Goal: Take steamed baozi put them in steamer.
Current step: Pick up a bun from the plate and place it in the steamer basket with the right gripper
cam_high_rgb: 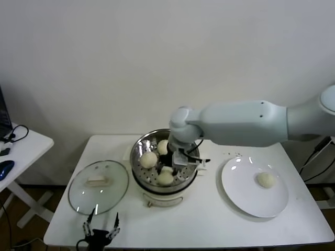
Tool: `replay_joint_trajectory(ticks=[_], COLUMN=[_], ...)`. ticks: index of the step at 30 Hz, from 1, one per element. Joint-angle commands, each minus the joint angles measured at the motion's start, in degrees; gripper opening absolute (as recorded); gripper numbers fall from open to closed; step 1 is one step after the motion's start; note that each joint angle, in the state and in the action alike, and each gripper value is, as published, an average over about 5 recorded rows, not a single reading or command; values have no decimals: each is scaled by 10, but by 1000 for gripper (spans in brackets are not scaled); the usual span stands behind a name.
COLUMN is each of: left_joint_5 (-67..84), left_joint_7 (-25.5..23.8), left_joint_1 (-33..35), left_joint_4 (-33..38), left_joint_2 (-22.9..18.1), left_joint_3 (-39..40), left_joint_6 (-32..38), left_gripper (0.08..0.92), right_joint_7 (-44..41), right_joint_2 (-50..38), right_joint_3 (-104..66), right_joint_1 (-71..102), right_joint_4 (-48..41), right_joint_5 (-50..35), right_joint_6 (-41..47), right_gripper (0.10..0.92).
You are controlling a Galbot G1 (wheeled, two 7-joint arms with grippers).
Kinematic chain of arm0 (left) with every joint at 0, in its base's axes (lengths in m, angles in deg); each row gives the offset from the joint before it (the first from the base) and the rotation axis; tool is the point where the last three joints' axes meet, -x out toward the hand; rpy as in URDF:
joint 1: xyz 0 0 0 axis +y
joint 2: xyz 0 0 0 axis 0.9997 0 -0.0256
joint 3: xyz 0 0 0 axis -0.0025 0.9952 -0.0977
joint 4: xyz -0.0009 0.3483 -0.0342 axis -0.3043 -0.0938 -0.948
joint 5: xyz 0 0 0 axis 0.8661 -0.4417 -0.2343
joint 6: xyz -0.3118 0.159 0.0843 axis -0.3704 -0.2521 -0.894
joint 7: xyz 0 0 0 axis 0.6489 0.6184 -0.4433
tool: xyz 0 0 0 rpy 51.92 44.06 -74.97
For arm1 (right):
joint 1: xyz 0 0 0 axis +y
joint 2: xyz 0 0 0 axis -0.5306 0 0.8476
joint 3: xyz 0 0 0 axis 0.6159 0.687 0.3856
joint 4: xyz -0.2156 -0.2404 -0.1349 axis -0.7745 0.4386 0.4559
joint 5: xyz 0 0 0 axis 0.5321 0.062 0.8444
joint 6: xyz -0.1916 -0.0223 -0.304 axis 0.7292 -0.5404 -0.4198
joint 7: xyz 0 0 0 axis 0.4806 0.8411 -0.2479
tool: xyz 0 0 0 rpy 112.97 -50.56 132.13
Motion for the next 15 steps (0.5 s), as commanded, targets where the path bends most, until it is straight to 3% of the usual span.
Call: replay_joint_trajectory(ticks=[1, 8, 15], left_joint_5=[0, 0, 0], left_joint_7=[0, 0, 0], left_joint_1=[0, 1, 4], left_joint_4=[-1, -1, 2], left_joint_2=[-10, -9, -9], left_joint_3=[0, -1, -2], left_joint_6=[1, 2, 2], left_gripper=[823, 823, 823], right_joint_7=[3, 6, 7], right_joint_2=[23, 33, 33], right_joint_3=[-5, -5, -2], right_joint_1=[28, 32, 12], right_joint_4=[-33, -46, -48], right_joint_5=[23, 25, -5], right_joint_6=[-8, -14, -29], right_gripper=[561, 583, 753])
